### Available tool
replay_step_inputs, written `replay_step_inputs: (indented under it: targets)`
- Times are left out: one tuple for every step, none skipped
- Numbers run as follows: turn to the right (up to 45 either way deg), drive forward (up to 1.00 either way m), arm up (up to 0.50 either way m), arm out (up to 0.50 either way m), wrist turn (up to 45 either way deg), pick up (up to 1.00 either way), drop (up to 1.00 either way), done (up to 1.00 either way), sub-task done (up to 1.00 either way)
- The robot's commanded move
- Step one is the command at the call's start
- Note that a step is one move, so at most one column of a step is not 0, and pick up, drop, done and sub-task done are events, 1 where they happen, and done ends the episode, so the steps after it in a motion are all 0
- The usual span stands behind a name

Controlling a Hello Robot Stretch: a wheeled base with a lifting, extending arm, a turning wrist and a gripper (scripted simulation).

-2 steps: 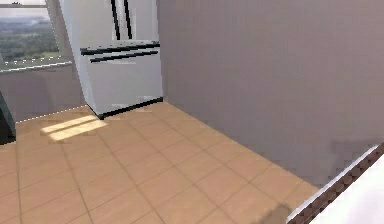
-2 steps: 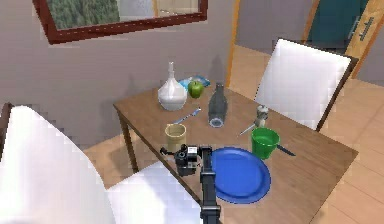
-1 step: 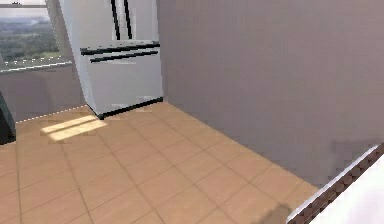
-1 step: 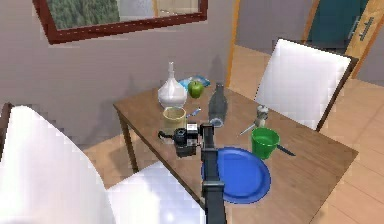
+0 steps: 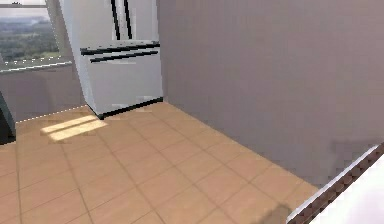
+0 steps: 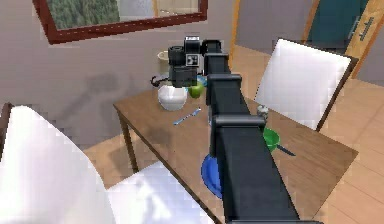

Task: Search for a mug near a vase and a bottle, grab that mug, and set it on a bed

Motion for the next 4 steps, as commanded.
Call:
replay_step_inputs:
  targets:
    - [0.0, 0.0, 0.0, 0.0, -45.0, 0.0, 0.0, 0.0, 0.0]
    - [0.0, 0.0, 0.0, 0.0, -45.0, 0.0, 0.0, 0.0, 0.0]
    - [0.0, 0.0, 0.0, 0.0, -24.0, 0.0, 0.0, 0.0, 0.0]
    - [0.0, 0.0, 0.0, -0.36, 0.0, 0.0, 0.0, 0.0, 0.0]
